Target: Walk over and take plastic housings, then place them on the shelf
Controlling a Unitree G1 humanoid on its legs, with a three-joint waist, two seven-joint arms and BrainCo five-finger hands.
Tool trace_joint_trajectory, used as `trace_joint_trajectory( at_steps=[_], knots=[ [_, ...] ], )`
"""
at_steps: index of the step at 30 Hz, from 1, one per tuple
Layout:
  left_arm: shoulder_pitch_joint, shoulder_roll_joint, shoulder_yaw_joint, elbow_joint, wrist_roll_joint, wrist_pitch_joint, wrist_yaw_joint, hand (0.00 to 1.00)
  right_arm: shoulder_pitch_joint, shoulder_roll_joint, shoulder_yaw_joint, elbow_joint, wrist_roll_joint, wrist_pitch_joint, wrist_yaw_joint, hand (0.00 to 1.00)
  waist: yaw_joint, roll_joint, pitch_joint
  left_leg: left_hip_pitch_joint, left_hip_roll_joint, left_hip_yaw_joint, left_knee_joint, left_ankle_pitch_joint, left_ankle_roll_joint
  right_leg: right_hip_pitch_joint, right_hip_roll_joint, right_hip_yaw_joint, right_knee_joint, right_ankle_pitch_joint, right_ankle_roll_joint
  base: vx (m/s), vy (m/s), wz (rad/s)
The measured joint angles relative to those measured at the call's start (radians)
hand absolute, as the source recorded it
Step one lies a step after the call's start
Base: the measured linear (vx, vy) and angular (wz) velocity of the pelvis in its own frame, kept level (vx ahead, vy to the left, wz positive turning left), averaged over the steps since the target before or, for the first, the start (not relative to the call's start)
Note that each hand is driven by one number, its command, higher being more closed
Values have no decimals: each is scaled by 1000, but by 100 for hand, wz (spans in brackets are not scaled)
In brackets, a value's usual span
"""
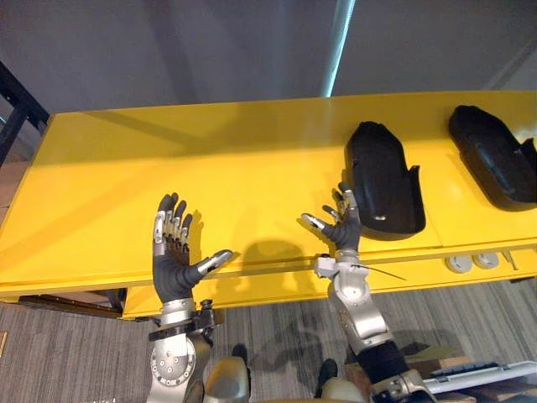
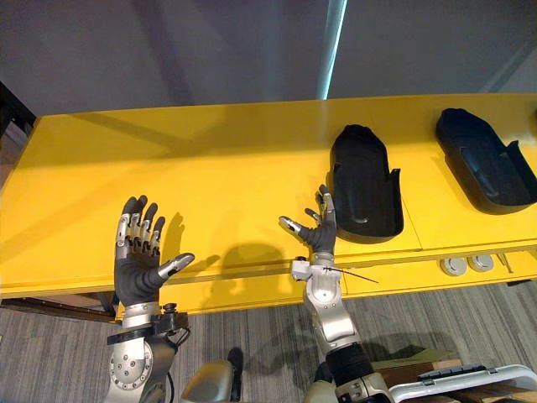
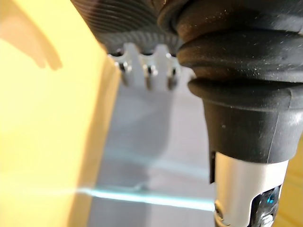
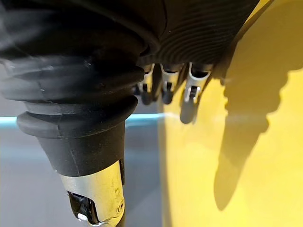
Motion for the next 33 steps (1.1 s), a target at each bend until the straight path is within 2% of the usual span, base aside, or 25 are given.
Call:
trace_joint_trajectory(
  at_steps=[9,10,11,14,16,18,20,24,28,33],
  knots=[
    [3,0,1,0,0,10,-40,0,31,-5,-6,-59,50,-28,136,0,-8,-6,31,31,7,6,-50,21,-7,10,1,1,7,-10,-13,-27,-12,-2],
    [7,0,2,0,0,10,-40,0,78,-17,-1,-164,89,-37,186,100,-8,-6,31,32,11,7,-49,21,-7,10,4,1,7,-10,-13,0,0,0],
    [10,0,2,0,0,10,-40,0,89,-22,1,-185,92,-41,193,100,-9,-6,31,32,11,7,-49,21,-7,10,4,1,7,-10,-13,0,0,0],
    [14,0,13,0,0,10,-39,0,193,-43,-4,-396,138,-84,244,100,-9,-9,31,48,14,26,-52,21,-8,11,4,9,7,-9,-13,23,5,-13],
    [22,0,31,4,0,10,-39,0,269,-54,-40,-503,159,-99,283,100,-16,-12,29,57,16,42,-60,17,-8,11,5,26,7,-9,-12,12,11,-26],
    [33,0,48,20,-6,7,-39,0,384,-70,-100,-597,174,-114,304,100,-37,-19,27,71,20,63,-70,10,-8,8,7,48,7,-9,-12,12,14,-26],
    [48,0,51,22,-10,4,-39,0,475,-76,-151,-634,183,-137,321,100,-39,-25,23,83,28,96,-74,0,-11,-2,9,72,6,-9,-12,15,15,-41],
    [70,1,42,22,-12,-14,-39,0,622,-78,-218,-654,247,-139,367,100,-88,-47,8,84,36,131,-84,-3,-12,-23,19,109,-8,-2,-2,25,-6,-28],
    [70,3,13,24,-11,-30,-38,0,700,-79,-224,-643,282,-138,396,100,-97,-48,4,97,41,147,-89,-4,-14,-23,23,119,-10,0,1,22,-5,-14],
    [79,23,-9,61,-10,-50,-29,0,699,-92,-217,-537,311,-139,433,100,-96,-50,-36,98,38,144,-92,-4,-14,-24,24,116,-10,2,3,2,1,1]
  ],
)
